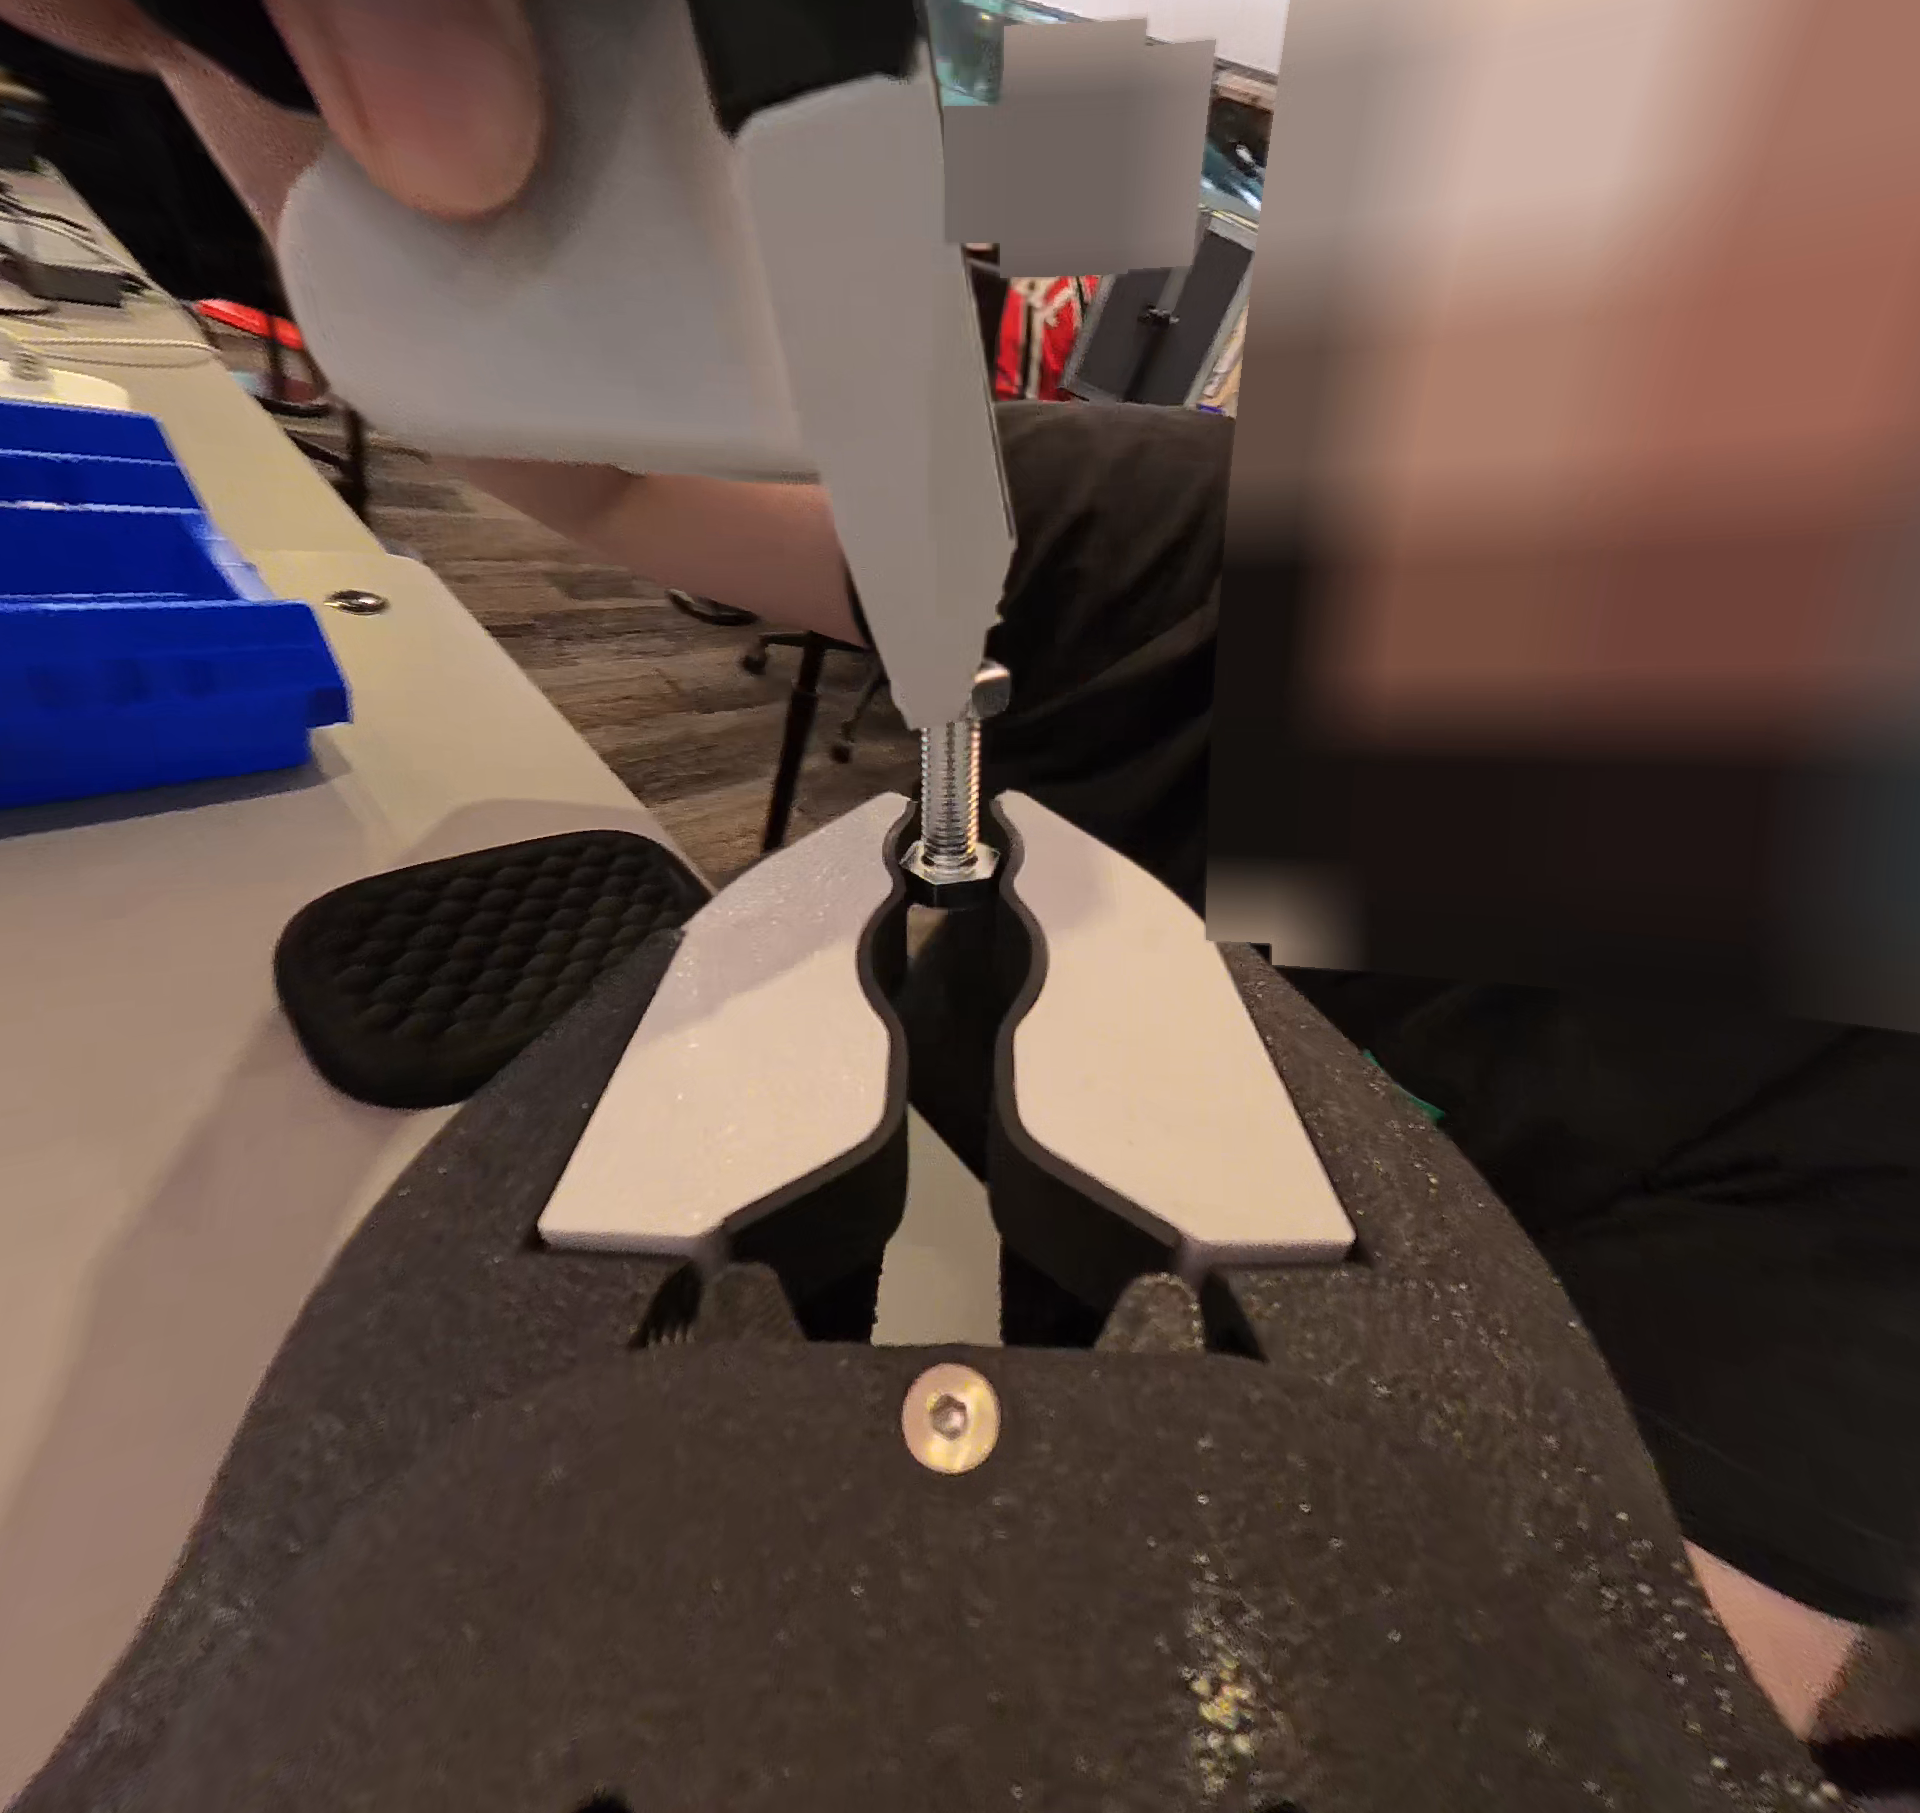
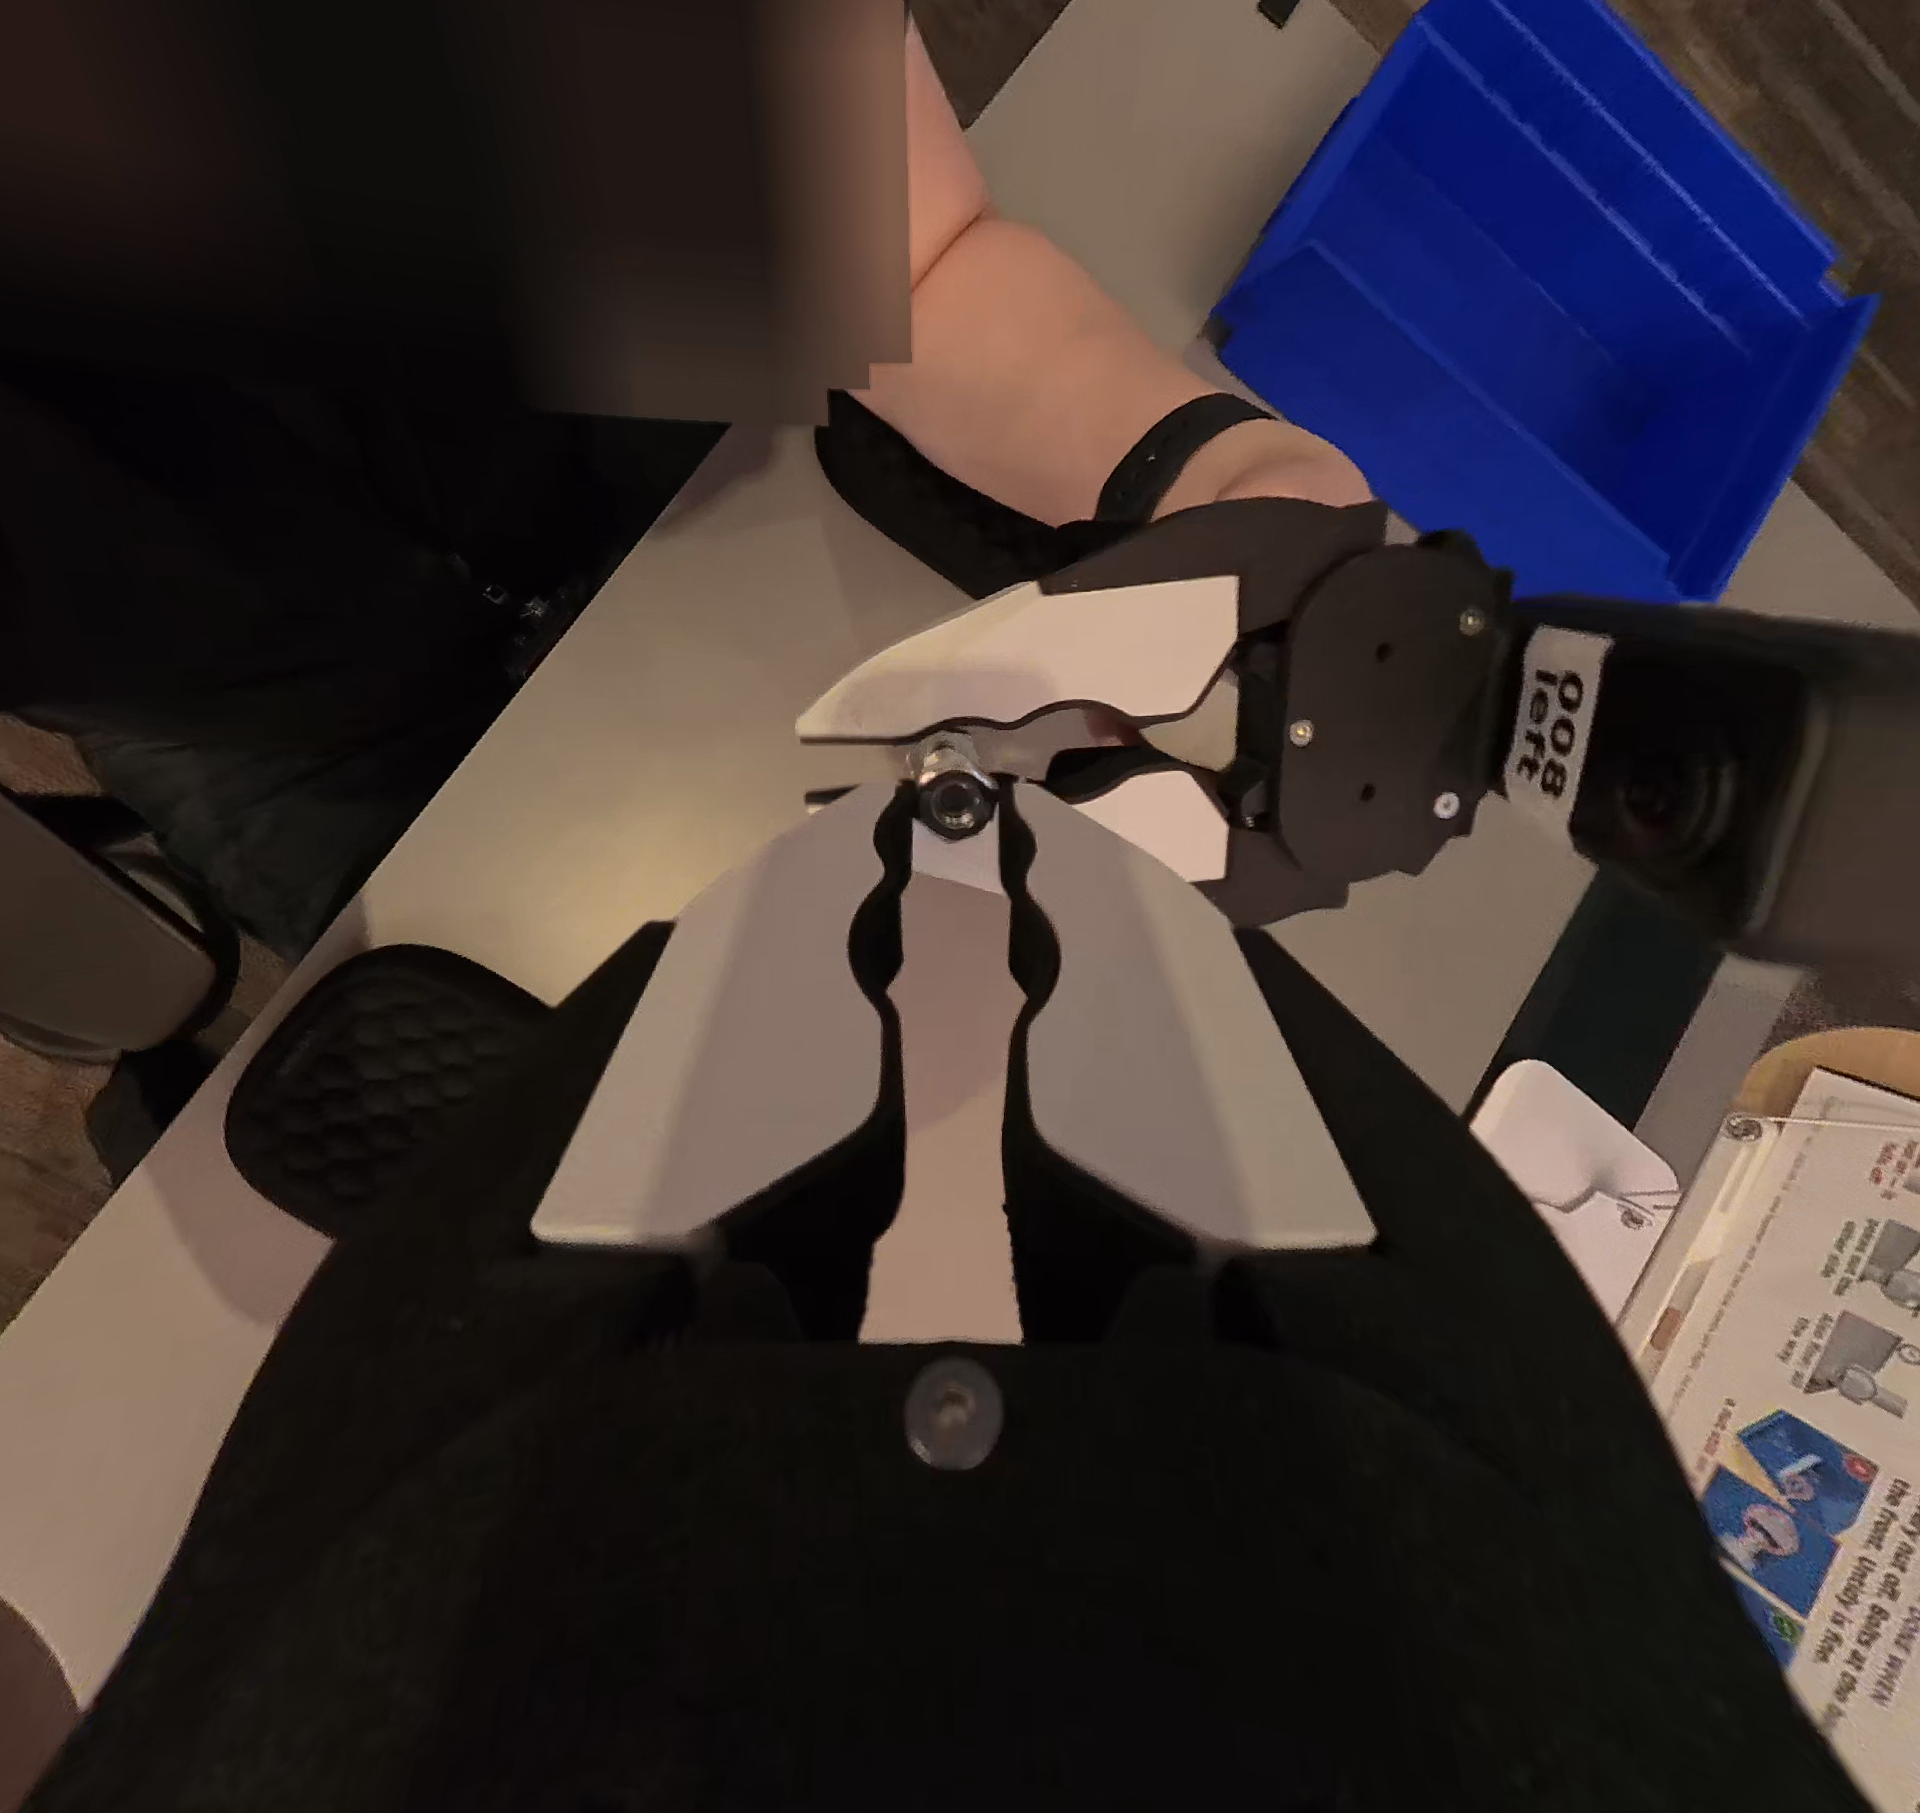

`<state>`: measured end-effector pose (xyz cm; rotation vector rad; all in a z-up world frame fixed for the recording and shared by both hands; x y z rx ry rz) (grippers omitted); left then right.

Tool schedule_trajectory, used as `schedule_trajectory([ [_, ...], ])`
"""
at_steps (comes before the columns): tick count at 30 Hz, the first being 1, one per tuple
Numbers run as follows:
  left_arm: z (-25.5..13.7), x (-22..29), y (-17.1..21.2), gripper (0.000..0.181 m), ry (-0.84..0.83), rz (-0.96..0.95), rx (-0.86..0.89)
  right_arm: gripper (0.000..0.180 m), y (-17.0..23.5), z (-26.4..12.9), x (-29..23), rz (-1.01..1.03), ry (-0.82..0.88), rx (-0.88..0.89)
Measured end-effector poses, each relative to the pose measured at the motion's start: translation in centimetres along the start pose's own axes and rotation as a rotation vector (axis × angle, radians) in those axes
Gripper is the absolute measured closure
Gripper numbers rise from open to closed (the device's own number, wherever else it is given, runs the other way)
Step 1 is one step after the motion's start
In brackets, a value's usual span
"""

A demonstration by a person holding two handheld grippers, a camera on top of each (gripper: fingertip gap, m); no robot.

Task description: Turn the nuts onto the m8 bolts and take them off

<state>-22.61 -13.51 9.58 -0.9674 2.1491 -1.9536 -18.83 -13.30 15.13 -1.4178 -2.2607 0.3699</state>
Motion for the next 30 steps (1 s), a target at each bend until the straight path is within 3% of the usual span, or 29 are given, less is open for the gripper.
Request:
schedule_trajectory([
  [7, -2.2, -2.9, -1.3, 0.169, -0.430, 0.038, 0.051, 0.142, 0.5, -3.0, 3.8, 0.317, 0.264, 0.120],
  [15, -5.8, -6.3, -2.3, 0.169, -1.119, 0.132, 0.018, 0.141, 4.3, -3.7, 6.2, 0.876, 0.419, -0.052],
  [23, -8.4, -7.5, -2.1, 0.169, -1.425, 0.107, 0.017, 0.145, 6.8, -2.9, 8.5, 1.148, 0.379, -0.020],
  [30, -8.8, -7.8, -1.8, 0.169, -1.458, 0.079, 0.000, 0.149, 6.7, -2.0, 8.9, 1.208, 0.259, 0.050],
])
Point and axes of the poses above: each gripper's, where its closed fingertips meet, z out along the fingers, y out of its underside, x = y × z across the jaws, the point moved 4 cm from there along -z, back along the fingers, and after that the axes turned 7 degrees about -x, right-handed, at the moved point
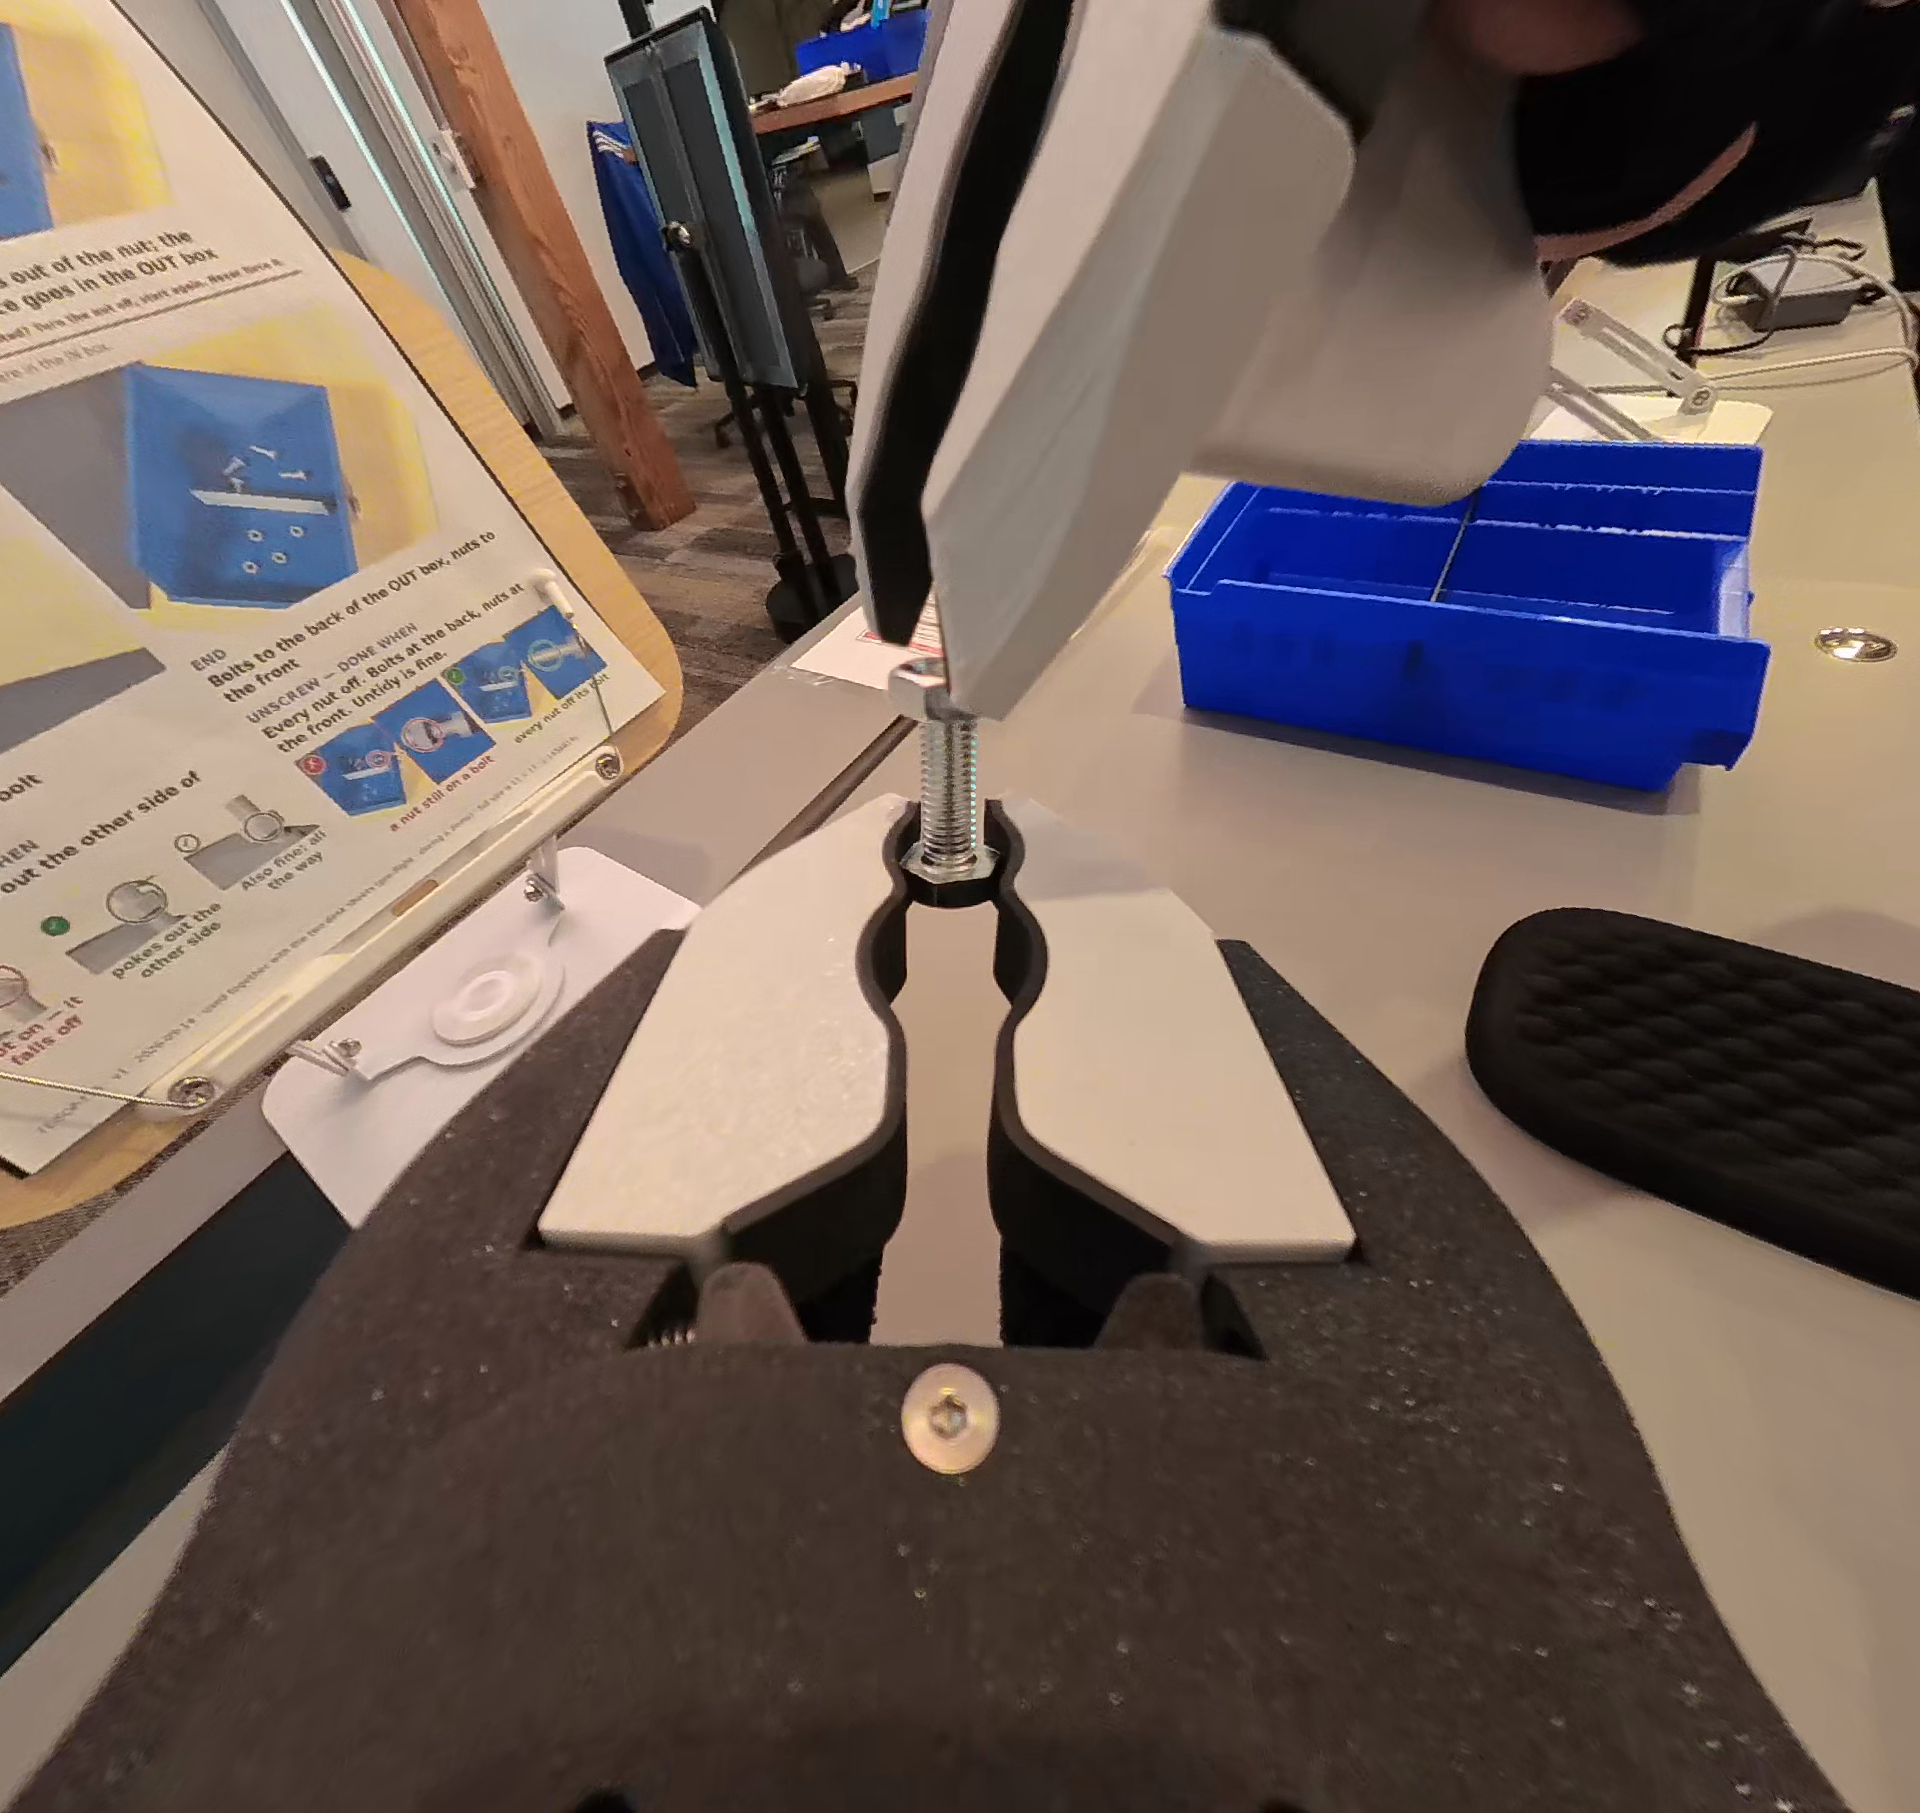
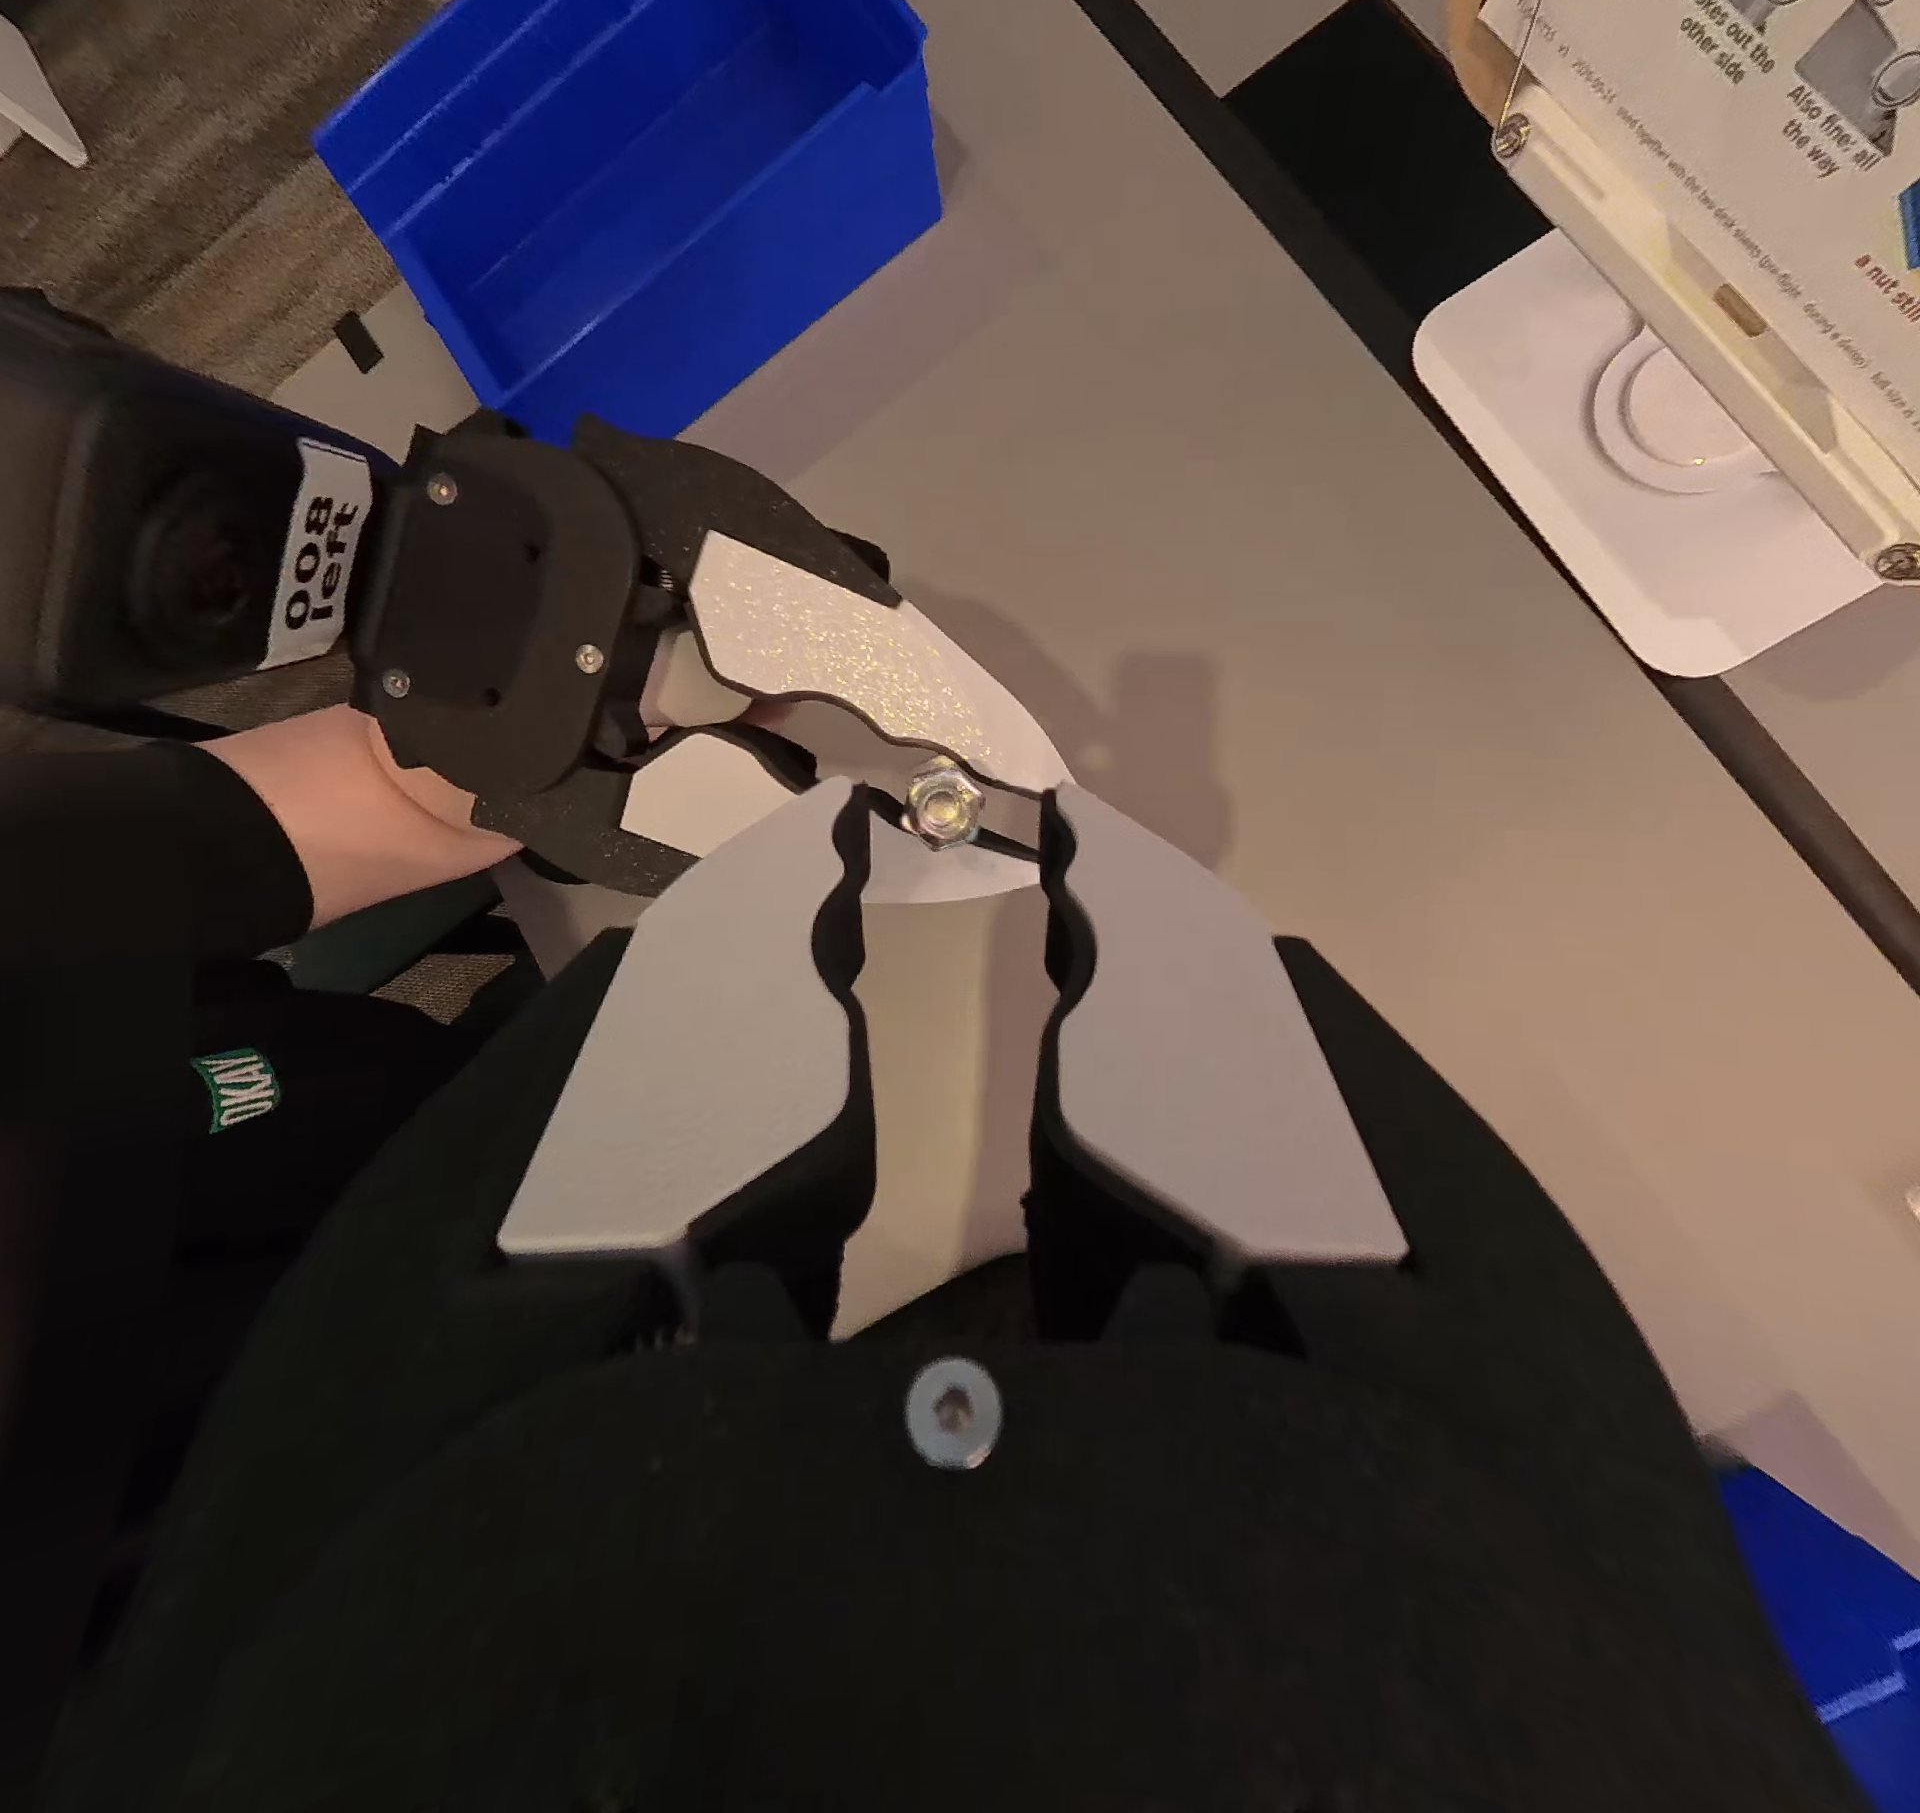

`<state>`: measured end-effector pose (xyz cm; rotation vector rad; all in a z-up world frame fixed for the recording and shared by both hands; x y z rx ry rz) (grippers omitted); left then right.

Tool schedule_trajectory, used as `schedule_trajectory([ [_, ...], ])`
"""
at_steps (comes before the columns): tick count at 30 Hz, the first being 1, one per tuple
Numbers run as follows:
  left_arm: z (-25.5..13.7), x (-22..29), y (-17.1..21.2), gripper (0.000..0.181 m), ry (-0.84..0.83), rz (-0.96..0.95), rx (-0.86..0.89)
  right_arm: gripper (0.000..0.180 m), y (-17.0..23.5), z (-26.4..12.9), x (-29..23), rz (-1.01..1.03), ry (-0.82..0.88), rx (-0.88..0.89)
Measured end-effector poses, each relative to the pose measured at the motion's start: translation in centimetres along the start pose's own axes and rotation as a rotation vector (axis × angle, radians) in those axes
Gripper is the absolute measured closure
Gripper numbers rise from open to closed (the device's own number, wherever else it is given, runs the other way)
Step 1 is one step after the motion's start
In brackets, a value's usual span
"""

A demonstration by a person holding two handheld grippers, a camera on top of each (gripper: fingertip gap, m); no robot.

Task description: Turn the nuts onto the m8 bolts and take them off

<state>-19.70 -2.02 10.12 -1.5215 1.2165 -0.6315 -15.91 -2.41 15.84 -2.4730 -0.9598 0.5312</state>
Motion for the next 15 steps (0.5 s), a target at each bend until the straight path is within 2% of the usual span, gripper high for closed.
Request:
schedule_trajectory([
  [2, -0.1, 0.0, 0.0, 0.169, -0.007, 0.005, -0.001, 0.151, 0.1, 0.1, 0.2, -0.004, 0.011, -0.007],
  [5, -0.1, 0.0, 0.0, 0.169, 0.002, 0.000, -0.001, 0.165, 0.2, 0.1, -0.2, -0.026, -0.019, -0.015],
  [7, -0.1, 0.2, 0.1, 0.169, 0.031, -0.001, -0.008, 0.166, 0.4, 0.1, -0.3, -0.060, -0.008, -0.043],
  [12, -0.6, 1.2, 0.1, 0.169, 0.207, -0.015, -0.016, 0.166, 1.1, -0.1, -1.0, -0.219, -0.049, -0.080],
  [15, -1.4, 2.3, -0.2, 0.169, 0.342, -0.001, 0.002, 0.166, 1.7, -0.6, -2.0, -0.388, -0.085, -0.080],
])
Point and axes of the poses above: each gripper's, where its closed fingertips meet, z out along the fingers, y out of its underside, x = y × z across the jaws, the point moved 4 cm from there along -z, back along the fingers, and after that the axes turned 7 degrees about -x, right-handed, at the moved point
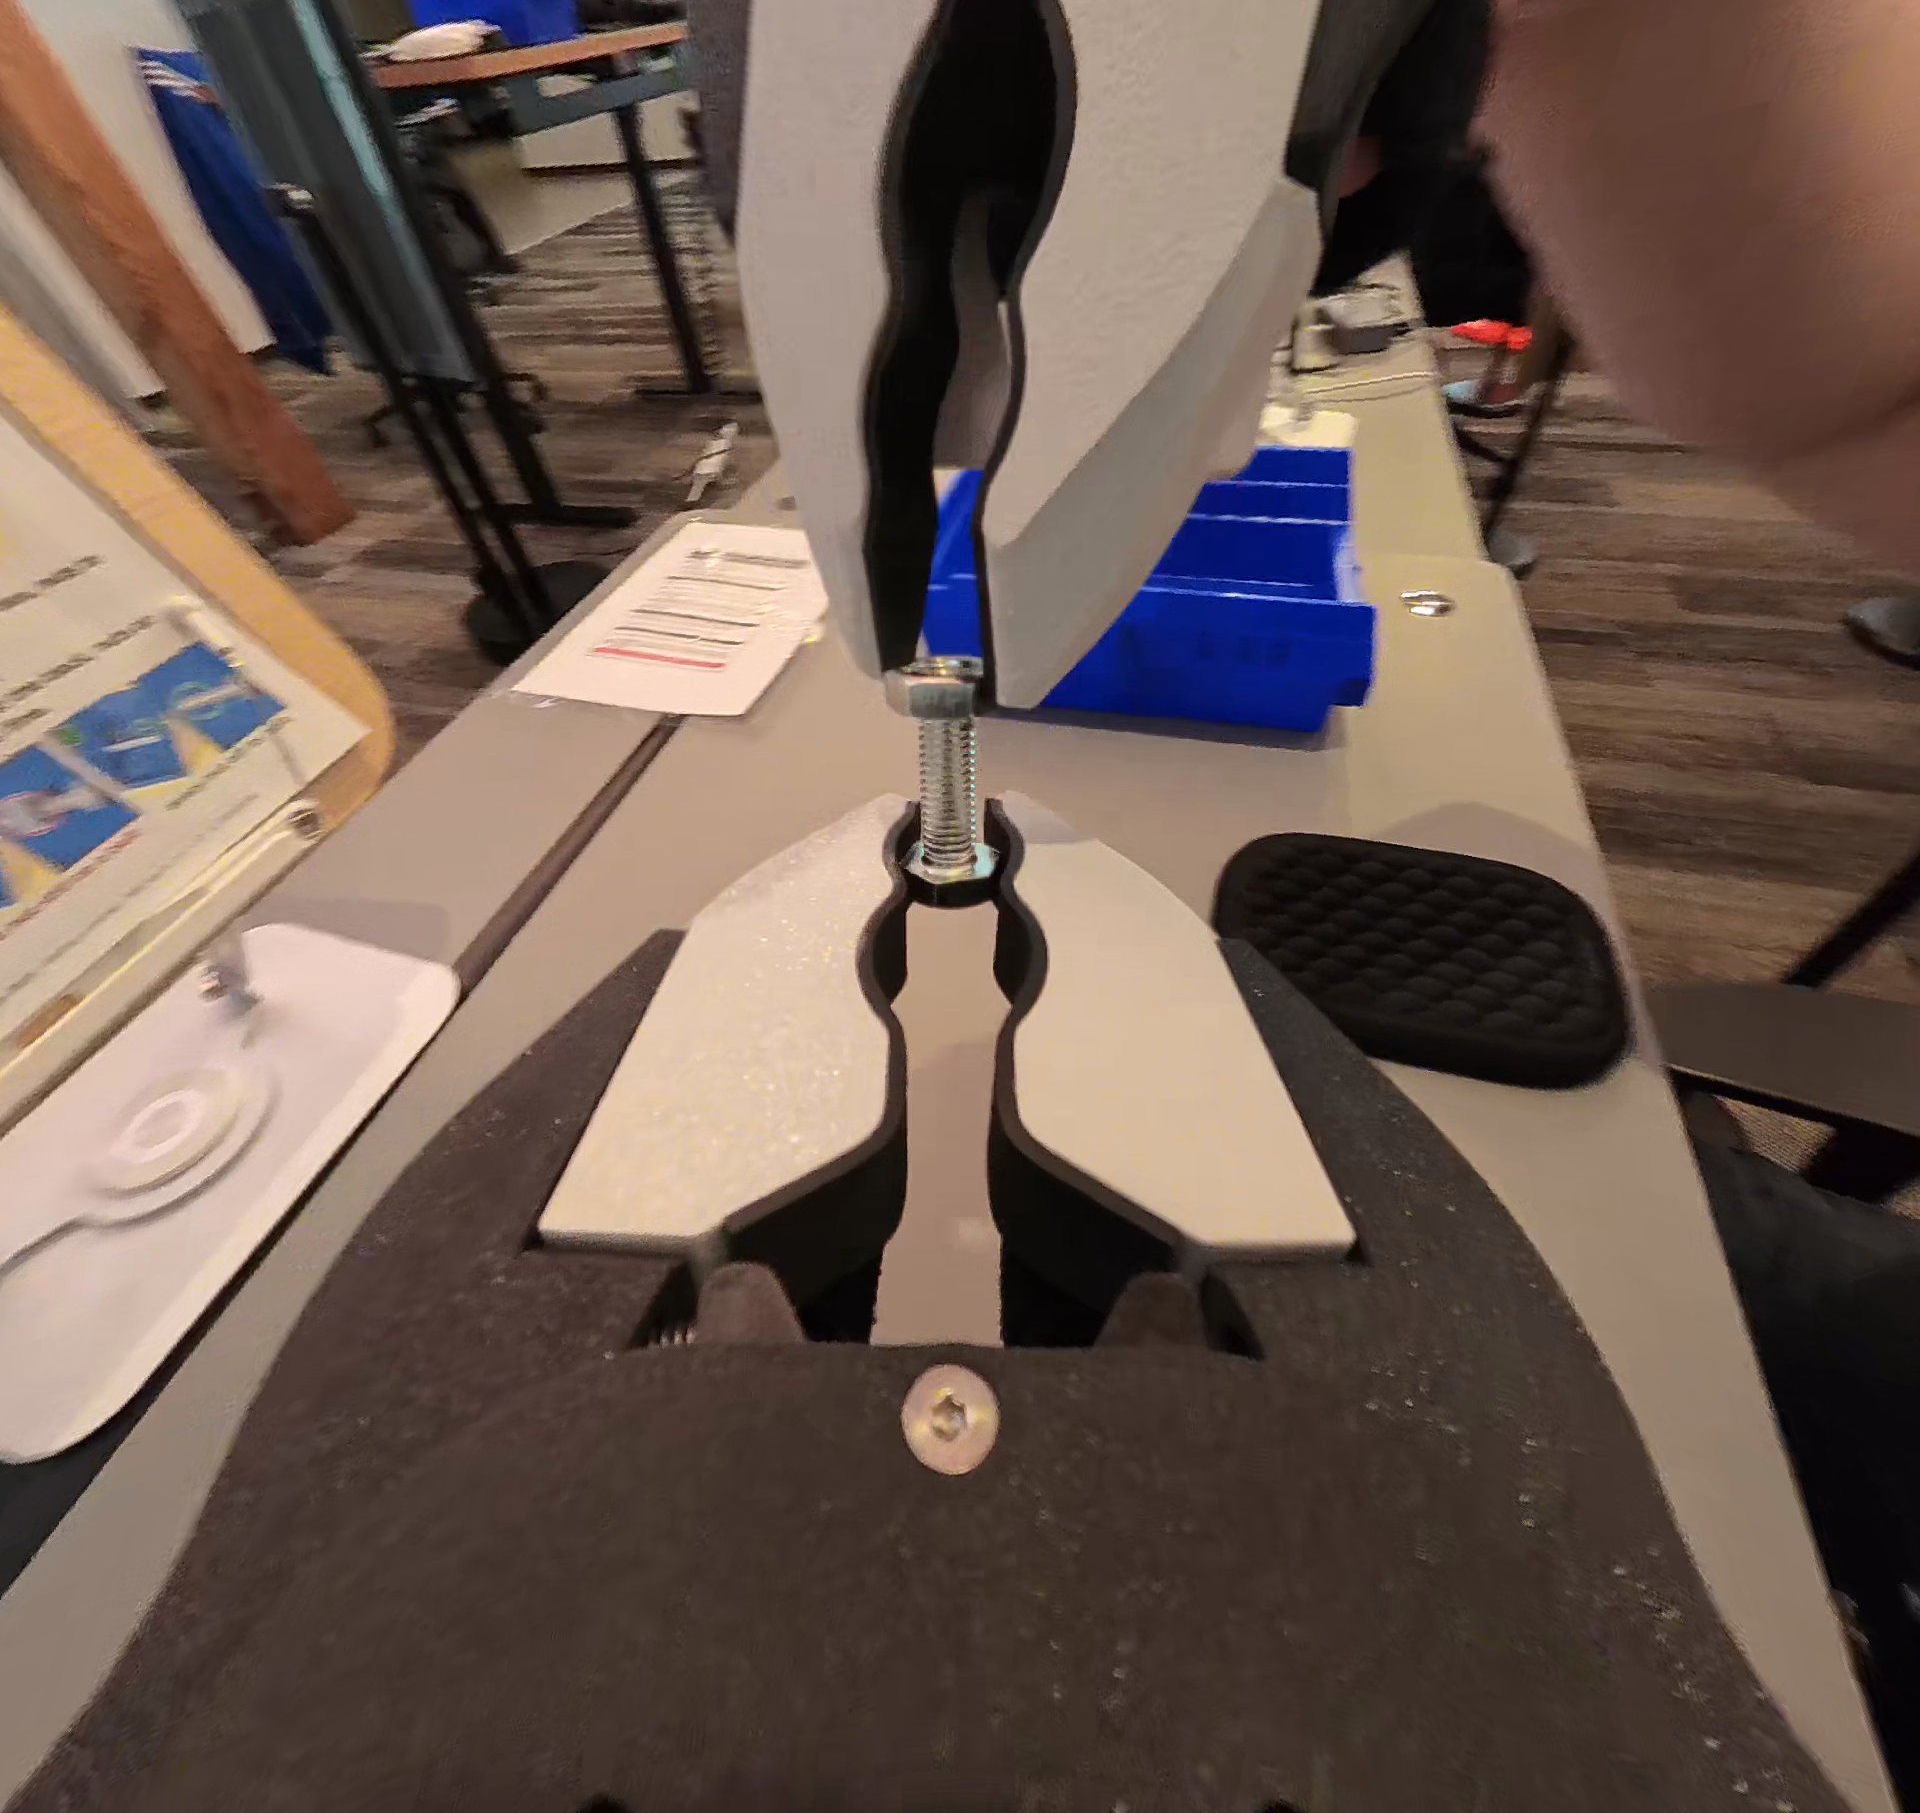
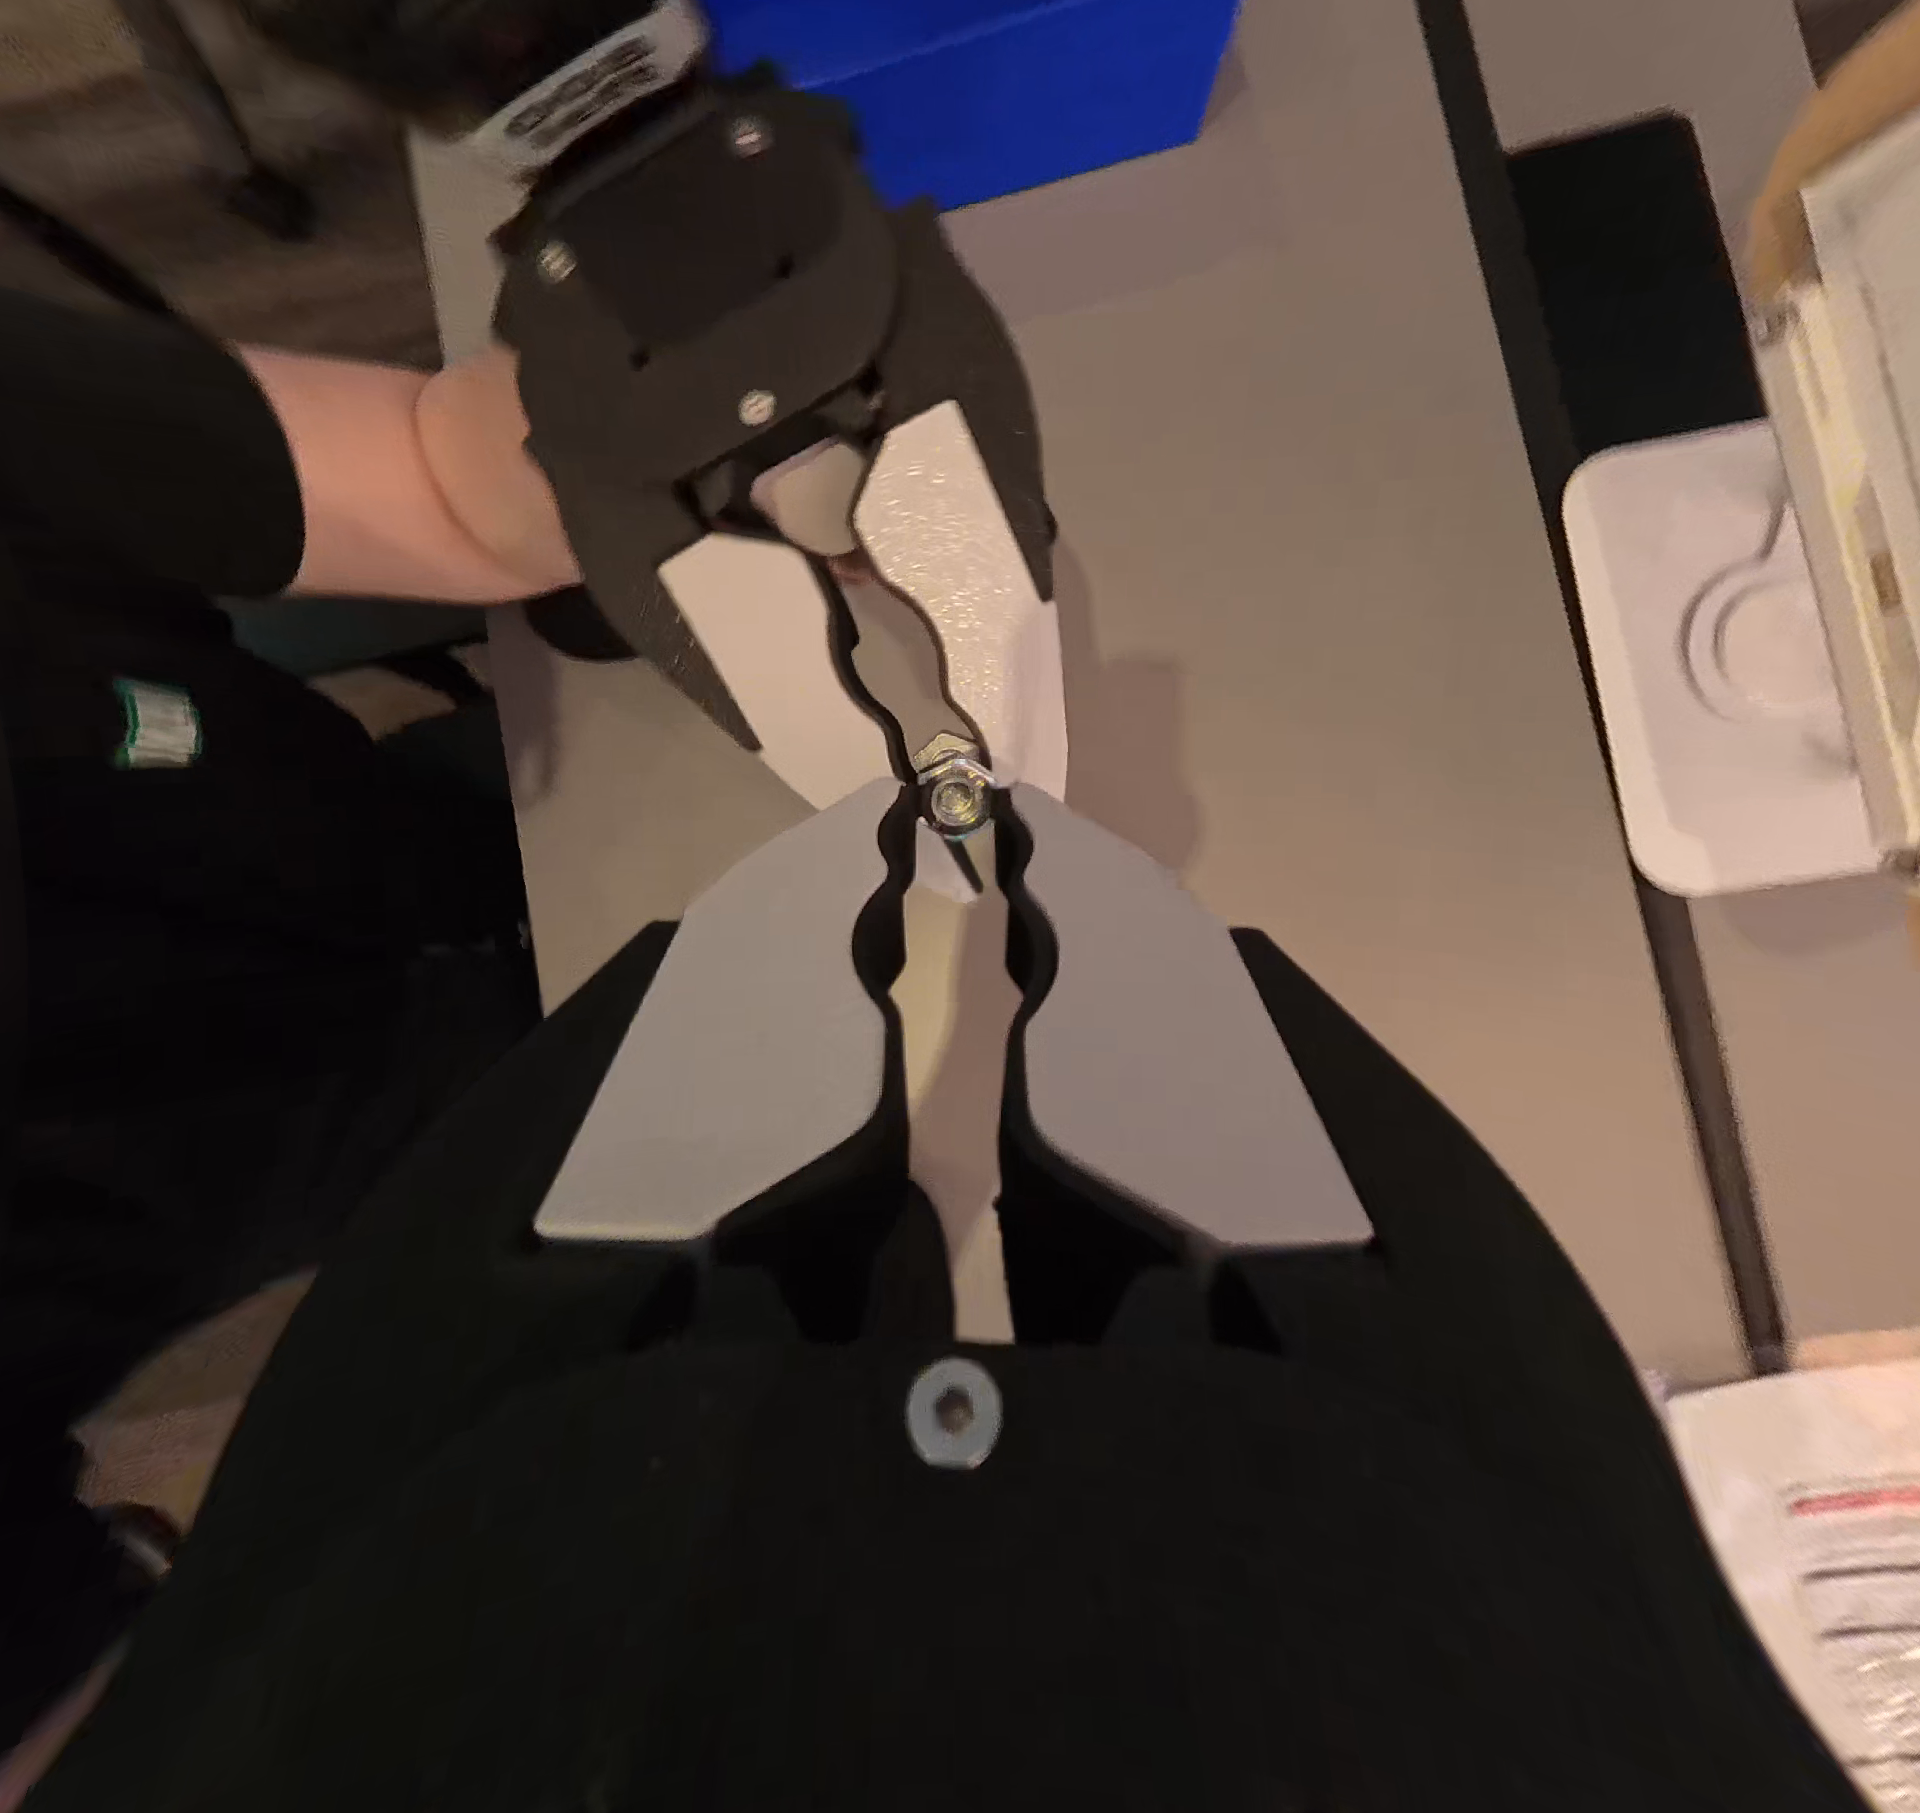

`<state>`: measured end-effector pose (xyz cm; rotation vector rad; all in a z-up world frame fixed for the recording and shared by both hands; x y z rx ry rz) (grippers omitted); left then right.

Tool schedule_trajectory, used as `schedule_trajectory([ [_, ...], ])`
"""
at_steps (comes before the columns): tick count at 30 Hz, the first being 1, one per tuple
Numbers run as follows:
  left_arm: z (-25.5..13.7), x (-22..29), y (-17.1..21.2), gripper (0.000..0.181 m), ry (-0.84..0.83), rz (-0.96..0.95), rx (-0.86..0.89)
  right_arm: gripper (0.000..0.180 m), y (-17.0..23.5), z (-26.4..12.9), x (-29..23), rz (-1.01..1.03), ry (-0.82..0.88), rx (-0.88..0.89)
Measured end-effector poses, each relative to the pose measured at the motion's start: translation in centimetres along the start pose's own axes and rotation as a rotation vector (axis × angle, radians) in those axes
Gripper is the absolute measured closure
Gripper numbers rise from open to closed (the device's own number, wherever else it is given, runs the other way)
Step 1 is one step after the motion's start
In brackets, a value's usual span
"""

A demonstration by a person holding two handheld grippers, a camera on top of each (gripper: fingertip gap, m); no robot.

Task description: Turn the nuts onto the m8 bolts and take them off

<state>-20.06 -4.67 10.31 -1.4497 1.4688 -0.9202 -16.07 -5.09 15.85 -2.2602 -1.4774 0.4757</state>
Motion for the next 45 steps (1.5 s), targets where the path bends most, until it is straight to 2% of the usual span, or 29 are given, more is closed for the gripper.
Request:
schedule_trajectory([
  [4, -0.7, 2.2, -0.1, 0.169, 0.244, -0.021, 0.010, 0.166, 0.4, -0.3, -2.1, -0.241, -0.049, 0.011],
  [10, -0.9, 4.7, 0.4, 0.169, 0.486, -0.013, -0.025, 0.166, 1.4, 0.1, -4.2, -0.463, -0.111, -0.006],
  [13, -1.4, 6.0, 0.8, 0.169, 0.661, -0.027, -0.035, 0.166, 1.6, 0.3, -5.6, -0.580, -0.128, 0.002],
  [22, -3.5, 9.1, 0.8, 0.169, 1.155, -0.085, 0.013, 0.166, 1.0, 0.4, -9.1, -0.729, -0.225, 0.055],
  [26, -4.2, 10.5, 0.6, 0.169, 1.315, -0.058, 0.050, 0.166, 0.7, 0.2, -10.7, -0.796, -0.258, 0.090],
  [34, -4.6, 11.8, 0.6, 0.169, 1.521, -0.090, 0.047, 0.166, 0.8, 0.2, -12.1, -0.880, -0.282, 0.083],
  [40, -4.0, 11.5, 0.8, 0.169, 1.431, -0.085, 0.029, 0.166, 1.2, 0.3, -11.4, -0.843, -0.297, 0.060],
  [45, -3.4, 11.6, 0.9, 0.169, 1.438, -0.104, 0.007, 0.166, 1.7, 0.4, -11.3, -0.850, -0.297, 0.032],
])
Point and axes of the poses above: each gripper's, where its closed fingertips meet, z out along the fingers, y out of its underside, x = y × z across the jaws, the point moved 4 cm from there along -z, back along the fingers, and after that the axes turned 7 degrees about -x, right-handed, at the moved point
